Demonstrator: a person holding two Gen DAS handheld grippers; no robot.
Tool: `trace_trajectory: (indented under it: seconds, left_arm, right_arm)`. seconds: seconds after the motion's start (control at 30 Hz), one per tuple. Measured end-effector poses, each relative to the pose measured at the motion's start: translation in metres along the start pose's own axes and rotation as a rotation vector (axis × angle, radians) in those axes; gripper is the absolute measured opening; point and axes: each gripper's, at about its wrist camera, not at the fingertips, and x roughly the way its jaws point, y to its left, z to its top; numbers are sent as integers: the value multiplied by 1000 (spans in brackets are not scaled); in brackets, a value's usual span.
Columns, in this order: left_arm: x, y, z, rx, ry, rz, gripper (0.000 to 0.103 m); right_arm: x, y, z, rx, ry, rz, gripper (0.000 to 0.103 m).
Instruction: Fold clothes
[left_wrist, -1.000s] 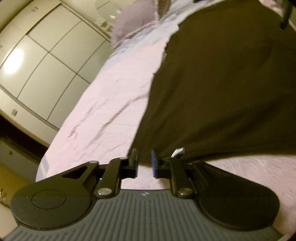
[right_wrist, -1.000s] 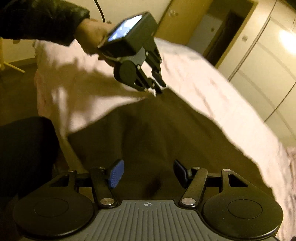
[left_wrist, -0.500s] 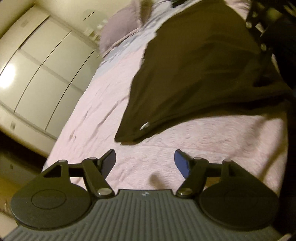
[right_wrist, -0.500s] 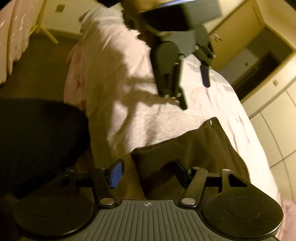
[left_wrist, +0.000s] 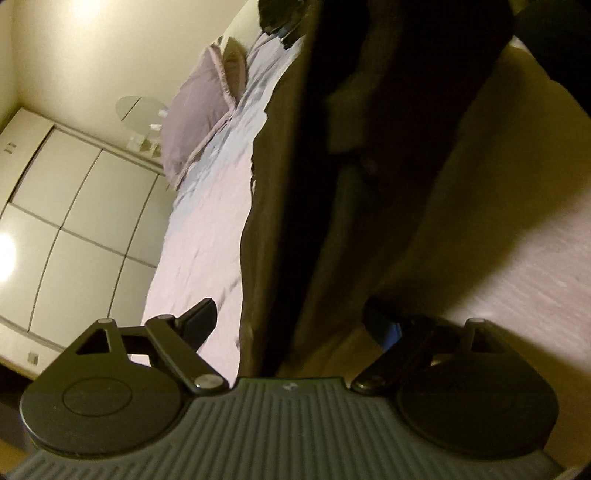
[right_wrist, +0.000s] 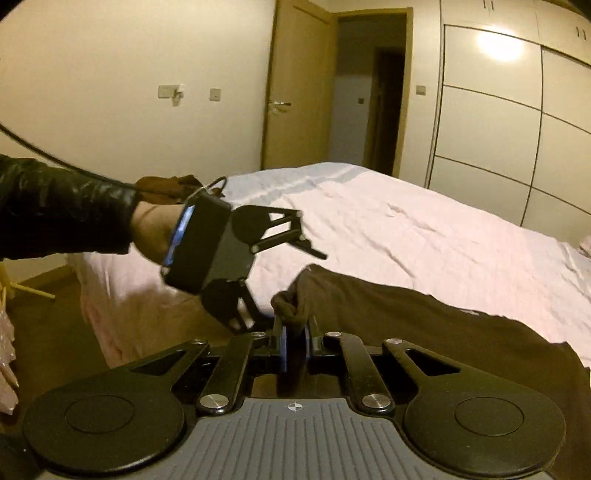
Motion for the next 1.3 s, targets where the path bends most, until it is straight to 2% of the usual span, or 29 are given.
trace_trajectory:
  seconds: [0.03,0.1,0.13,0.17,0.3,0.43,0.57,0.73,0.87,1.0,1.17,1.3]
  left_arm:
    - [5,2,1,8,0,-9,51]
    - [12,4,1,34,20,-41,25]
    - [15,5,1,51,35,-61,16]
    - [16,5,0,65,48,-77,13]
    - [11,18,8,70,60,-70,10]
    - [5,59,45,57,41,-15,10]
    - [20,110,102,102,3,30,10]
    - [72,130,184,210,-27,14,12]
    - [121,123,233,249,-49,-41,11]
    - [172,102,263,292,-58,-120,12]
    - [228,70,288,313,-65,-197,12]
    - [267,55,304,311,-69,-244,12]
  right_arm:
    - [1,-1,-2,5,6,7,7]
    - [5,1,-7,14,16,26,7]
    - [6,2,-9,16,17,35,7]
    - [7,4,-11,17,18,47,7]
    - [10,9,-16,31,-8,97,7]
    - [-11,-5,-17,91,-105,98,7]
    - [-52,-39,-22,182,-230,19,7]
    - [-95,-95,-49,328,-305,-129,6]
    - [-126,-139,-79,465,-331,-242,6]
    - [-149,-177,-114,610,-327,-324,6]
    - [-170,-213,-164,806,-308,-380,6]
    - [-177,-224,-187,895,-293,-407,6]
